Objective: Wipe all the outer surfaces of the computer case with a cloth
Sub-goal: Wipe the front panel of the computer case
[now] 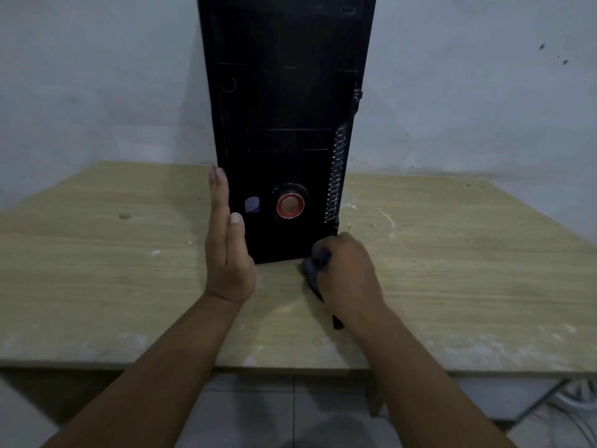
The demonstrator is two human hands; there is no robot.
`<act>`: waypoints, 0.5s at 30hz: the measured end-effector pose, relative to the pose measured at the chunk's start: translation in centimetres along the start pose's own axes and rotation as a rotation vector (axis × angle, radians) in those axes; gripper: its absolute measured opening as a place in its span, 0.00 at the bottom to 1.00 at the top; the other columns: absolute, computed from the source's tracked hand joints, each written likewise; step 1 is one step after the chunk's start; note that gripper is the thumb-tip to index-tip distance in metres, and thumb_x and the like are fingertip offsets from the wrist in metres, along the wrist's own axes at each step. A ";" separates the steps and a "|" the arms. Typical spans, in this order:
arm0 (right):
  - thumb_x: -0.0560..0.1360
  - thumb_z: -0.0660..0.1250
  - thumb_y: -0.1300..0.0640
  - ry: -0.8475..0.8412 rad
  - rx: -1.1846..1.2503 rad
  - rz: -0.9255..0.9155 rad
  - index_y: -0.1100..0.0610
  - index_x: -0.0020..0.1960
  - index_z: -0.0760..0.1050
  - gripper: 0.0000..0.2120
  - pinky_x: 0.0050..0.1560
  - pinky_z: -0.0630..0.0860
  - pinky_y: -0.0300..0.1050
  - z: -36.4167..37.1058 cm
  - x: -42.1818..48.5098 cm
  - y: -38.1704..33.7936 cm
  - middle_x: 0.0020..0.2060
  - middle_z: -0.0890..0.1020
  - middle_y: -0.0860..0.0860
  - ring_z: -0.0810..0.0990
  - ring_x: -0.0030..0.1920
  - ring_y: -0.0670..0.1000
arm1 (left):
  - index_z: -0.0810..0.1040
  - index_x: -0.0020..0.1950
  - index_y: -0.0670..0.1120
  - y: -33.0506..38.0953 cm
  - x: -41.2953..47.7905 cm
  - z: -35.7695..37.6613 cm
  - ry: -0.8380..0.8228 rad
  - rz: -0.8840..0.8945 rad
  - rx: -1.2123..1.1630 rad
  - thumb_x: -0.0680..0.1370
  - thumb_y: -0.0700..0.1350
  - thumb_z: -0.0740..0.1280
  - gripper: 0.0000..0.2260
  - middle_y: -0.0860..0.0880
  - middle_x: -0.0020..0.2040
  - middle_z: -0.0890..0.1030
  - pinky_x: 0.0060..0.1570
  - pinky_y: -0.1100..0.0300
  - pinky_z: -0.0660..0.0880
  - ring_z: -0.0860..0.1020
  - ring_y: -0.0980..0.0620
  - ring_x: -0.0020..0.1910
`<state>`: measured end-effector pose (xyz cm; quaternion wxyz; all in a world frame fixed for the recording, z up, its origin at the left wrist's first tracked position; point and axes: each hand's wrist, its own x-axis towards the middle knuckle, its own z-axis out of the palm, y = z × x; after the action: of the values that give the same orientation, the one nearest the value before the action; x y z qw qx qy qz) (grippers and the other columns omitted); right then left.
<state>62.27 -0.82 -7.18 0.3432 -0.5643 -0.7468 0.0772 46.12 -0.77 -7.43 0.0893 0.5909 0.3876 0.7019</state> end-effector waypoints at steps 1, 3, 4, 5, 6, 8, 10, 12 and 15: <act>0.71 0.68 0.62 0.034 0.016 0.032 0.56 0.42 0.77 0.02 0.41 0.66 0.41 0.0 0.1 0.3 0.42 0.71 0.49 0.73 0.46 0.52 | 0.50 0.81 0.38 0.0 0.1 0.0 0.008 -0.003 -0.026 0.84 0.38 0.48 0.24 0.42 0.82 0.51 0.80 0.50 0.49 0.50 0.50 0.82; 0.72 0.69 0.61 0.087 0.026 0.081 0.58 0.46 0.79 0.03 0.44 0.69 0.43 0.2 -0.2 0.1 0.45 0.72 0.50 0.74 0.48 0.54 | 0.49 0.81 0.36 0.1 0.2 0.0 0.015 -0.014 -0.095 0.84 0.38 0.48 0.25 0.42 0.82 0.52 0.80 0.48 0.50 0.51 0.50 0.82; 0.73 0.69 0.61 0.103 0.021 0.100 0.58 0.48 0.79 0.04 0.45 0.70 0.44 0.6 -0.3 -0.3 0.46 0.73 0.51 0.74 0.49 0.54 | 0.48 0.81 0.36 0.1 0.2 0.0 0.022 -0.020 -0.123 0.84 0.38 0.47 0.25 0.42 0.82 0.52 0.80 0.49 0.50 0.51 0.50 0.82; 0.73 0.68 0.63 0.109 0.003 0.116 0.59 0.49 0.79 0.06 0.47 0.71 0.45 1.0 -0.5 -1.0 0.48 0.74 0.52 0.73 0.51 0.54 | 0.48 0.81 0.36 0.2 0.3 -0.1 0.030 -0.028 -0.140 0.84 0.38 0.47 0.25 0.42 0.82 0.52 0.80 0.50 0.50 0.52 0.51 0.82; 0.72 0.67 0.65 0.113 -0.015 0.120 0.60 0.51 0.79 0.09 0.50 0.72 0.46 1.4 -0.7 -1.9 0.50 0.75 0.53 0.73 0.52 0.54 | 0.48 0.81 0.36 0.2 0.3 -0.1 0.038 -0.040 -0.150 0.84 0.39 0.47 0.25 0.43 0.82 0.53 0.80 0.52 0.51 0.52 0.51 0.81; 0.70 0.66 0.68 0.126 -0.025 0.066 0.61 0.54 0.79 0.14 0.52 0.73 0.46 2.6 -1.1 -3.6 0.51 0.76 0.54 0.73 0.53 0.54 | 0.49 0.81 0.38 0.0 0.3 -0.1 0.053 -0.064 -0.183 0.84 0.39 0.46 0.24 0.44 0.82 0.54 0.80 0.55 0.52 0.54 0.53 0.81; 0.68 0.66 0.70 0.115 0.009 -0.010 0.61 0.54 0.79 0.16 0.51 0.73 0.44 3.8 -1.6 -5.2 0.51 0.76 0.55 0.73 0.52 0.54 | 0.51 0.80 0.41 -0.3 0.5 -0.4 0.071 -0.091 -0.243 0.84 0.41 0.46 0.23 0.44 0.81 0.56 0.80 0.50 0.52 0.55 0.53 0.81; 0.67 0.66 0.71 0.054 0.075 -0.078 0.62 0.55 0.79 0.18 0.51 0.73 0.44 4.4 -1.9 -6.3 0.52 0.75 0.55 0.72 0.53 0.54 | 0.53 0.79 0.44 -0.7 0.7 -0.7 0.090 -0.128 -0.292 0.85 0.43 0.47 0.22 0.44 0.81 0.59 0.80 0.45 0.52 0.57 0.52 0.80; 0.69 0.65 0.71 -0.134 0.215 -0.212 0.60 0.61 0.77 0.22 0.56 0.74 0.45 4.4 -1.9 -7.0 0.56 0.75 0.54 0.73 0.56 0.52 | 0.57 0.78 0.44 -0.7 0.8 -1.1 0.123 -0.172 -0.318 0.84 0.45 0.46 0.21 0.45 0.79 0.63 0.79 0.47 0.56 0.61 0.51 0.79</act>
<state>54.29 -3.79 -7.76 0.3575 -0.4359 -0.8108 0.1575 44.66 -0.27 -7.30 0.2173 0.4899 0.3257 0.7789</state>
